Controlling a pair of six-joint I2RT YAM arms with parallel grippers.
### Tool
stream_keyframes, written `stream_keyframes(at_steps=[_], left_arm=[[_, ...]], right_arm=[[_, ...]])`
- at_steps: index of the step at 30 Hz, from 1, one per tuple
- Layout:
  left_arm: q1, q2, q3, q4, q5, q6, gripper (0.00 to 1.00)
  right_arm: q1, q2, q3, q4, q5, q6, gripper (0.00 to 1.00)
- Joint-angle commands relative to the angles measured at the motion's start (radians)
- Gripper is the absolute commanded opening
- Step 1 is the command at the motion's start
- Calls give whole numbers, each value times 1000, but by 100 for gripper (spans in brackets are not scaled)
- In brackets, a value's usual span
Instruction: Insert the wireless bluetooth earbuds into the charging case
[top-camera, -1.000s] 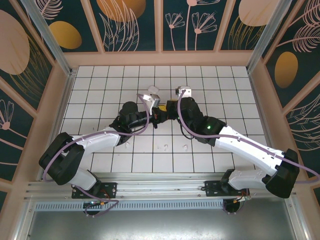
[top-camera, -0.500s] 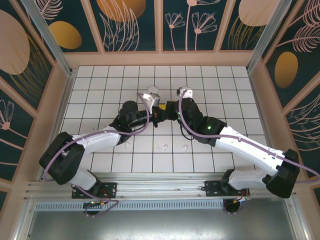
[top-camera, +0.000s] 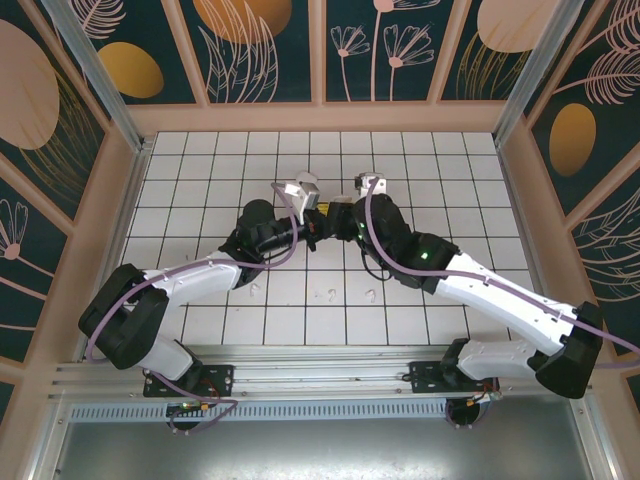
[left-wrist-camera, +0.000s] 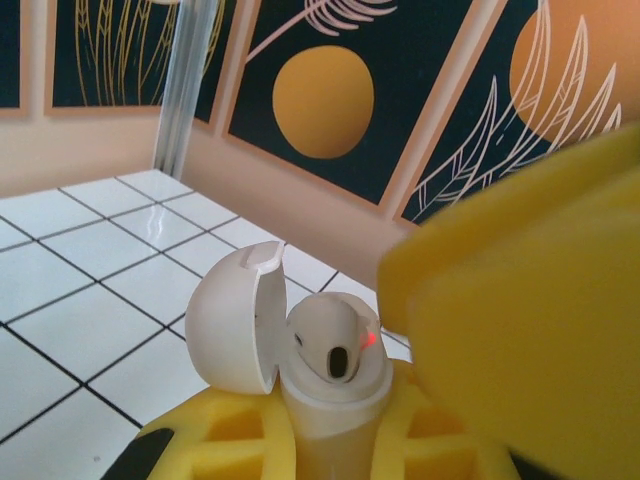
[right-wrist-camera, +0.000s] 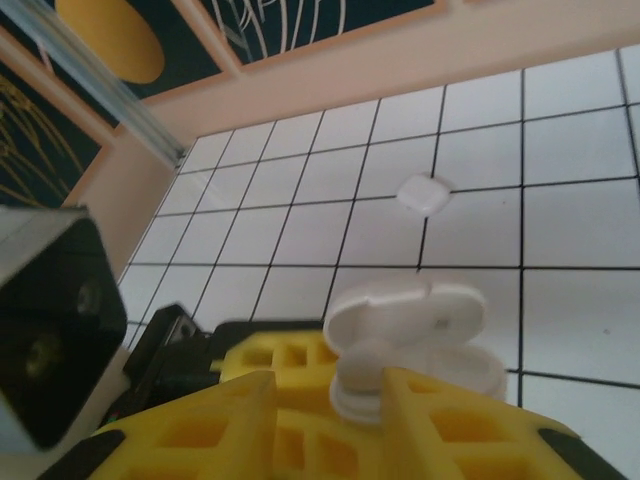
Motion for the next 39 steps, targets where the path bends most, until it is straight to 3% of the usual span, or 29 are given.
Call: stream_keyframes(at_steps=[1,8,14,19,26,39], left_arm=[[1,-4,37,66,-3,25,0],[0,7,48,66,57,23,0],[0,8,49,60,105,38,0],[0,8,53,57,166,62,0],[0,-13,67,-16,198,126,0],[3,-27,87,-71,185,156,0]], right_arm=[[12,-41,55,-39,-44,6,38],[-36,-115,64,-47,-159,-69,45],[-172,-174,99,-87,-369,-103,45],[-293,-181,109,-127,-558,-173,35],[-314,-139,77,-119,-694,-199,19],[-313,-105,-19,-94,-720,-180,10]])
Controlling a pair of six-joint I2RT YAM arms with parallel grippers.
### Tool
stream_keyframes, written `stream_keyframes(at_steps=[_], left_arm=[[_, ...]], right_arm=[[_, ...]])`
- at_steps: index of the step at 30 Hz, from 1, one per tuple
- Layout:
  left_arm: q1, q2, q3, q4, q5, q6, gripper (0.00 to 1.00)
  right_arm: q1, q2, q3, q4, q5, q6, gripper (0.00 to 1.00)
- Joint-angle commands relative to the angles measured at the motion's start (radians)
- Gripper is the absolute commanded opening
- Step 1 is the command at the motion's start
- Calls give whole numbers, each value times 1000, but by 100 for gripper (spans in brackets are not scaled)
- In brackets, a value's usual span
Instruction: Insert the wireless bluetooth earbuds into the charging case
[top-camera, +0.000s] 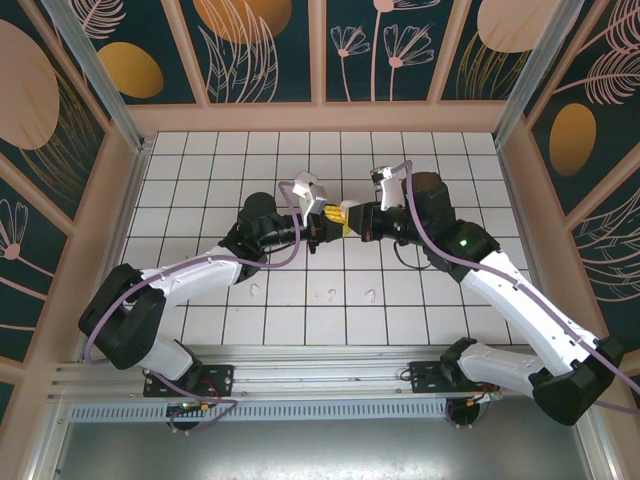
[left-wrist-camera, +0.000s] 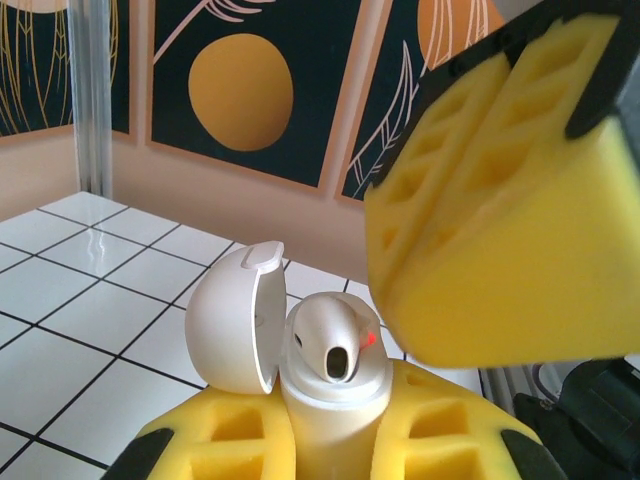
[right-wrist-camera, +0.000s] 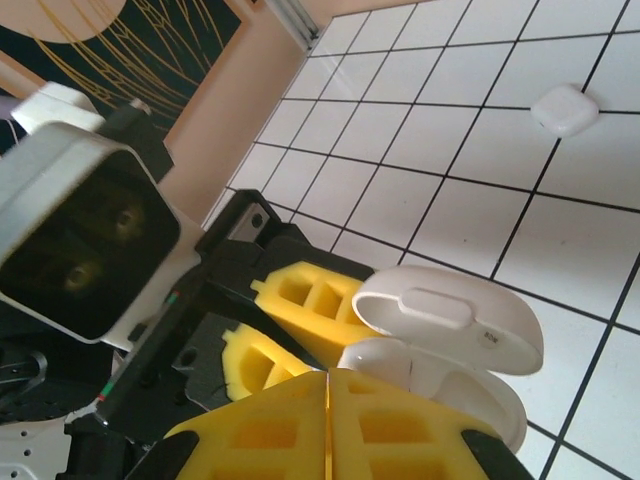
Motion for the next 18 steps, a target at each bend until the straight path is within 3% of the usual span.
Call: stream_keyframes(at_steps=[1,8,14,18], left_arm=[[2,-25,30,2,13,23,0],[16,-40,8,1,1,12,0],[130,-123,-136,107,5,-110,0],[175,-228,-219,18,-47,-81,0]], right_arm=[[-3,-3,-19,22,-24,1,10],[-4,-18,12,25,-36,7,9],[-9,-55,39,-19,75,12,9],[-34,-31,10,-65,129,26,9]])
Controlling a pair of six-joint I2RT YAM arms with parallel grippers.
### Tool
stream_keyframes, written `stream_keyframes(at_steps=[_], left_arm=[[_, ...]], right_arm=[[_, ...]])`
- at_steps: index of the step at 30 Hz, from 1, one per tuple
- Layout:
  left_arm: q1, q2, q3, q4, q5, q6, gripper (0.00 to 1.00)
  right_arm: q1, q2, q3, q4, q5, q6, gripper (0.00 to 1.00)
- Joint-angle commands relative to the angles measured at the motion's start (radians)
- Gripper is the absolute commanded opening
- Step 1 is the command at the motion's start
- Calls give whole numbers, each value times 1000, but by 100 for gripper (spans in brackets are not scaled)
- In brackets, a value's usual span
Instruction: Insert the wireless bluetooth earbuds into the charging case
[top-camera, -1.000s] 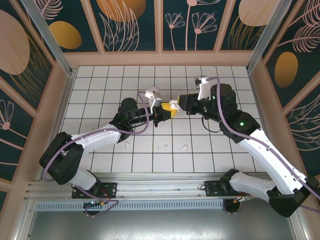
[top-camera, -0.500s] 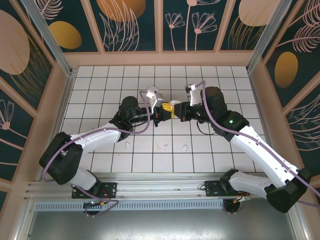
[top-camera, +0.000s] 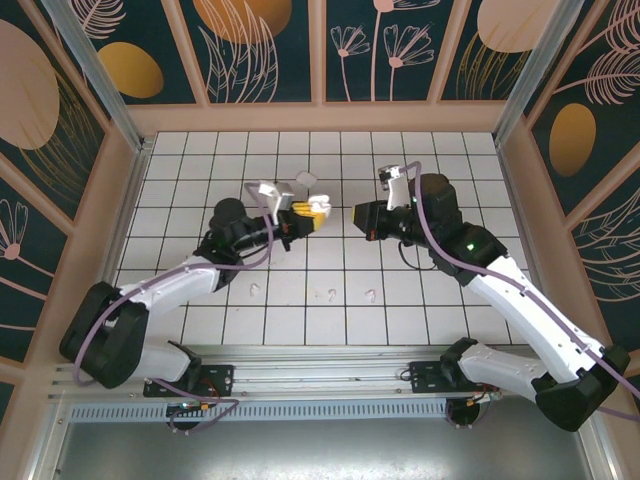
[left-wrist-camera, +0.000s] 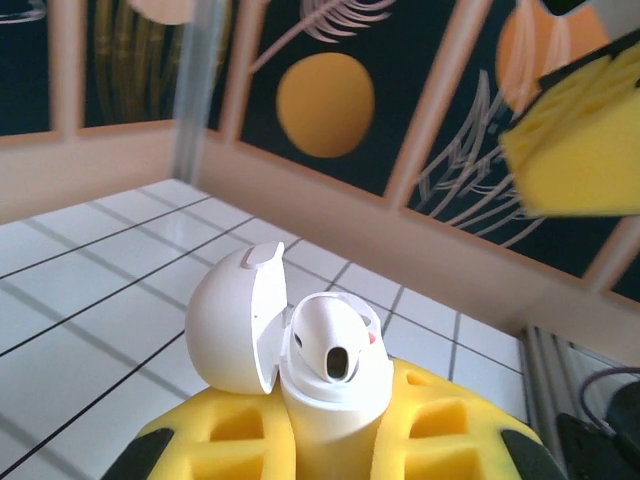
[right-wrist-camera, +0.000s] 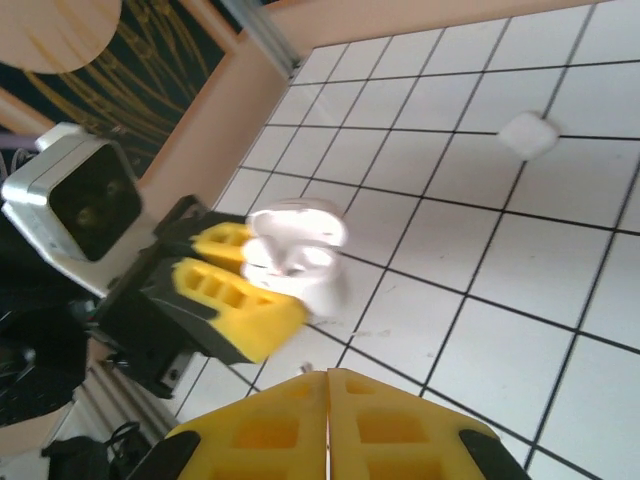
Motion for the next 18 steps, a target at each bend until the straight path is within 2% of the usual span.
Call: stream_keyframes(at_steps=[1,8,13,18], left_arm=[[17,-100,-51,-45,-46,7,0],[33,-261,-150,-182,-135,52,0],[33,-332,-202,-207,-162,47,0],[34,-351,-224,-213,-165,42,0]], right_arm=[[-28,22,-8,-51,56,29,9],[-43,143,-134,10,-43,49,12],[-36,214,-298,177,-147,140,15],[33,296,-385,282,-127,210,20]])
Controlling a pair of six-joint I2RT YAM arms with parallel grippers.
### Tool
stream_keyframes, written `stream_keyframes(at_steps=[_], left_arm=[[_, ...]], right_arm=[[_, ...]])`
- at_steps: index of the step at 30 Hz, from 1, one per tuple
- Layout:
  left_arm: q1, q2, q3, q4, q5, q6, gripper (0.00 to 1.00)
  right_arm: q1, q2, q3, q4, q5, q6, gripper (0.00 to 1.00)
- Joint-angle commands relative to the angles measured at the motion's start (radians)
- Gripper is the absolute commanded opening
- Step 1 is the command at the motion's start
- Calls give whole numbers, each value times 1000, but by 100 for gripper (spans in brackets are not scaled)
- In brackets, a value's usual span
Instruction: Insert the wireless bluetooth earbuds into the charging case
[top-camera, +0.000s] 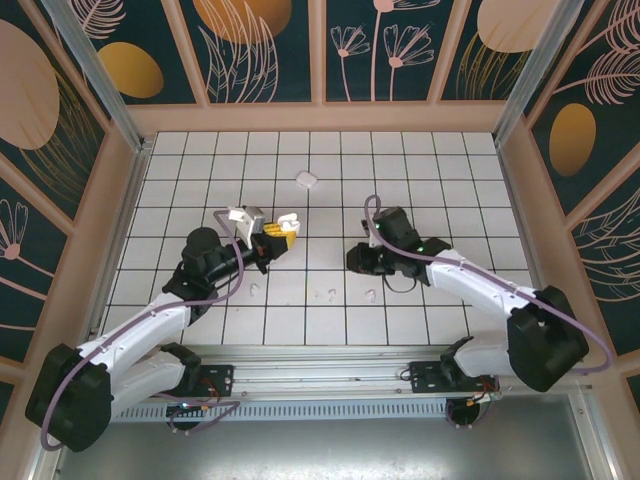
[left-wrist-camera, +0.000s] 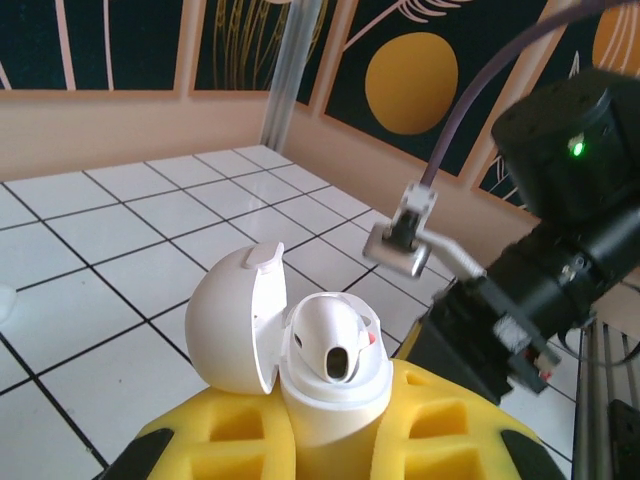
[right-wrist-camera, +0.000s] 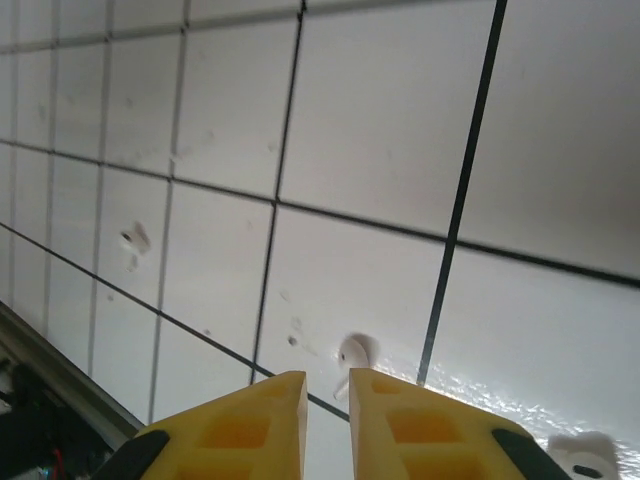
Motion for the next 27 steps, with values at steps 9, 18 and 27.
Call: stream_keyframes(at_steps=[9,18,27], left_arm=[[7,-14,-24,3,-3,6,0],[7,-25,-38,2,-1,8,0],[7,-12,-31,0,0,12,0]], right_arm=[[150,225,25,104,76,93,27],[171,286,73,33,144,96,29],[202,330,111,-25,182,86,30]])
